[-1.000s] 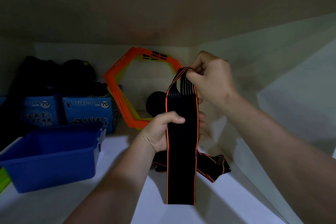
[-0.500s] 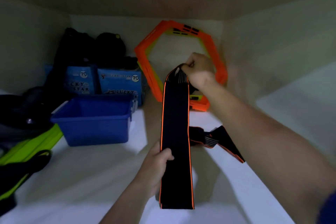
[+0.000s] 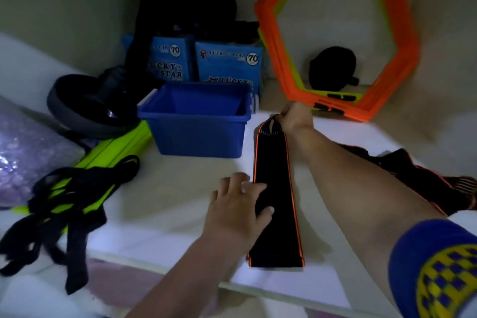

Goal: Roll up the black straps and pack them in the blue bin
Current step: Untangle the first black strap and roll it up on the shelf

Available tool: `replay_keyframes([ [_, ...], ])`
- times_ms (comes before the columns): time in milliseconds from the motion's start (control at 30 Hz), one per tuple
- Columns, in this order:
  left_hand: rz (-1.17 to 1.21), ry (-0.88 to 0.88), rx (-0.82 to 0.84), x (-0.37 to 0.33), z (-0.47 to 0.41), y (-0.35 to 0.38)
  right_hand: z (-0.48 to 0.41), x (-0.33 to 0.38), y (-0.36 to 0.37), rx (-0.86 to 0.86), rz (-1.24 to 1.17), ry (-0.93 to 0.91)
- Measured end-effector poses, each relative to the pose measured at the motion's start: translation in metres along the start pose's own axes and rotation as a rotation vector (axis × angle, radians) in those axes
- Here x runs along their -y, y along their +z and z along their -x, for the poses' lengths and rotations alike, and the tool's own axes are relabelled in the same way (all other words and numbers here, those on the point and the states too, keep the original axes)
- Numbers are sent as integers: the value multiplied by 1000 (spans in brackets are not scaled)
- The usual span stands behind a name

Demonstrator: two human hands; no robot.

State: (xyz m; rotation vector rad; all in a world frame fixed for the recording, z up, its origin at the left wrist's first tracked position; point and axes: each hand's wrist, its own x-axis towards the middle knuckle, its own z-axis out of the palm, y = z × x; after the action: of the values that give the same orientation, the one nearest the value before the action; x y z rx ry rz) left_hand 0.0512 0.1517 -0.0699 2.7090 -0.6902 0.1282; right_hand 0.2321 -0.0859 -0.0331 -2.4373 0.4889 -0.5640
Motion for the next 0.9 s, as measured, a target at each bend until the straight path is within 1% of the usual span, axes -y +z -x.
replay_keyframes([
  [100,12,129,48,6,-3,7,1,-5,10,17,13,6],
  [200,18,177,85,9,-10,12,8,-6,6,18,-35,10],
  [300,-18,195,57,8,-16,18,30,-4,-18,57,3,-117],
  [400,65,220,62,11,-27,17,73,-2,-50,108,-7,-281],
  [433,126,228,86,13,-28,14,93,-3,-60,147,-31,-321],
  [467,246,228,104,14,-27,8,115,-6,-69,196,-60,-357],
  [533,714,128,88,18,-15,-3,161,-15,-88,292,-107,-410],
  [567,898,58,81,22,-6,-10,183,-21,-96,334,-121,-426],
  [600,969,19,96,28,5,-16,203,-29,-102,384,-139,-436],
  [633,916,31,127,36,17,-19,221,-36,-107,435,-139,-442],
  [700,623,170,179,49,35,-25,248,-52,-111,495,-91,-482],
  [767,394,296,226,53,45,-25,264,-61,-110,532,-57,-495],
  [833,226,346,237,48,50,-20,273,-63,-106,577,23,-524],
  [900,77,375,223,40,55,-16,277,-59,-103,599,167,-576],
])
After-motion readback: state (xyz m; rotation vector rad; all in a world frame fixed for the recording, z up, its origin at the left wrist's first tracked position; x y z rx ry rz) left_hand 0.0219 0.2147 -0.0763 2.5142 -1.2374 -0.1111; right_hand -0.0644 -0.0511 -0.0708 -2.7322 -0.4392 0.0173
